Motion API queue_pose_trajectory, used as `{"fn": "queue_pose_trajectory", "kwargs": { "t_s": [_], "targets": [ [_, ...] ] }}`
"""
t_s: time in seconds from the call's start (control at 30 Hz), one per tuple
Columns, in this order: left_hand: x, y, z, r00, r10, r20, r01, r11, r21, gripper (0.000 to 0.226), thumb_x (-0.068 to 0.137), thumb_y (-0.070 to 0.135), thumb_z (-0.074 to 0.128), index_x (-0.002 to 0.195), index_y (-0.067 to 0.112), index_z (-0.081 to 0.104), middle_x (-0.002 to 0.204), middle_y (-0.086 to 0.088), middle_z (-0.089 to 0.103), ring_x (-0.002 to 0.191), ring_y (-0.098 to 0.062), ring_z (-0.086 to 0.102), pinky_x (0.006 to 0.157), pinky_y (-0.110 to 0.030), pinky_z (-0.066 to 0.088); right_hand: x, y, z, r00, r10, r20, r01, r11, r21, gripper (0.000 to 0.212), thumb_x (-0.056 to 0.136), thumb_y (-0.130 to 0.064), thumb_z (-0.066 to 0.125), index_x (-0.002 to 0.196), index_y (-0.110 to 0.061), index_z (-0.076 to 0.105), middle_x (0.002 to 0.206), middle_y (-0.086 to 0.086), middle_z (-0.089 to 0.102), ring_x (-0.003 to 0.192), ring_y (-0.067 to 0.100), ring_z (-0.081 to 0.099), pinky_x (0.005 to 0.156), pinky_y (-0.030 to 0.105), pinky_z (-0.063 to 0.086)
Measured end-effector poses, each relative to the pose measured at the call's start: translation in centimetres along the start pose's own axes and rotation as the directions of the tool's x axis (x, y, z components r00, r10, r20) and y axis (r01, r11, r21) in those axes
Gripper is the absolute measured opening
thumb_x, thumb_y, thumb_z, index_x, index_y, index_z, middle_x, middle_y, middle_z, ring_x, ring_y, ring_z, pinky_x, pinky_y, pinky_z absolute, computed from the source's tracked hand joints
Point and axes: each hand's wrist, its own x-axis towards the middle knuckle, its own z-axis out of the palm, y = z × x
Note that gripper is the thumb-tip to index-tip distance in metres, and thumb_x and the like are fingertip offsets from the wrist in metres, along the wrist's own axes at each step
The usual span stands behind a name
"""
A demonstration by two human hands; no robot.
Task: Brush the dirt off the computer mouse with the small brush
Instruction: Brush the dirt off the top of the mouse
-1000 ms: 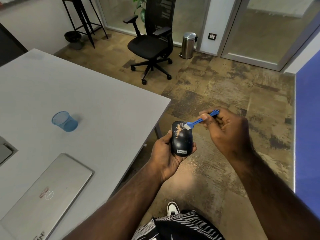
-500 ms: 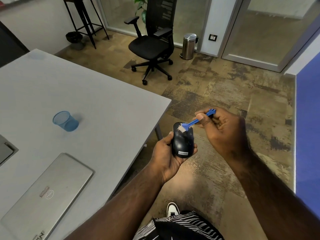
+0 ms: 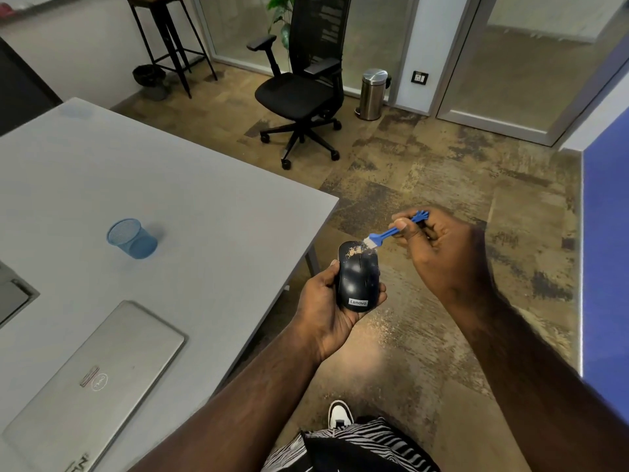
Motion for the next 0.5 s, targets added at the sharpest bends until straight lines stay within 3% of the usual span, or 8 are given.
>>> {"fn": "queue_pose_trajectory", "kwargs": {
  "t_s": [0.1,0.27,0.4,0.5],
  "targets": [
    [-0.04,0.06,-0.06,1.000,0.001,-0.001,-0.001,1.000,0.001,0.051,0.103,0.035,0.029,0.132,-0.002,0.049,0.107,-0.027,0.064,0.081,-0.036,0.066,0.074,-0.043,0.058,-0.01,-0.15,0.27,1.000,0.005,0.022,-0.006,0.997,0.074,0.020,0.095,-0.029,0.064,0.106,-0.016,0.075,0.086,-0.010,0.074,0.078,0.005,0.075,0.068,0.032,0.063],
    [-0.11,0.18,-0.26,1.000,-0.011,0.000,0.011,1.000,-0.008,0.051,0.103,0.035,0.029,0.129,-0.003,0.051,0.103,-0.027,0.066,0.080,-0.036,0.067,0.073,-0.043,0.059,0.22,0.53,0.85,0.998,0.053,0.016,-0.053,0.999,-0.001,0.014,0.095,-0.022,0.066,0.105,-0.016,0.076,0.085,-0.001,0.077,0.076,0.015,0.076,0.066,0.044,0.062],
    [-0.04,0.43,-0.44,1.000,-0.010,-0.005,0.010,1.000,-0.004,0.051,0.103,0.036,0.029,0.130,-0.002,0.051,0.102,-0.026,0.067,0.081,-0.036,0.067,0.074,-0.043,0.059,0.28,0.05,0.79,0.999,0.028,0.044,-0.031,0.997,0.073,0.021,0.094,-0.034,0.062,0.106,-0.020,0.074,0.084,-0.010,0.074,0.077,0.005,0.074,0.067,0.035,0.063],
    [0.02,0.58,-0.55,1.000,-0.003,-0.007,0.003,1.000,0.006,0.052,0.102,0.035,0.030,0.133,-0.003,0.048,0.106,-0.026,0.065,0.084,-0.036,0.065,0.077,-0.043,0.058,0.40,0.01,1.02,0.998,-0.010,0.056,0.009,1.000,0.022,0.020,0.093,-0.033,0.062,0.103,-0.021,0.074,0.079,-0.011,0.073,0.073,0.005,0.074,0.062,0.031,0.060]
  ]
}}
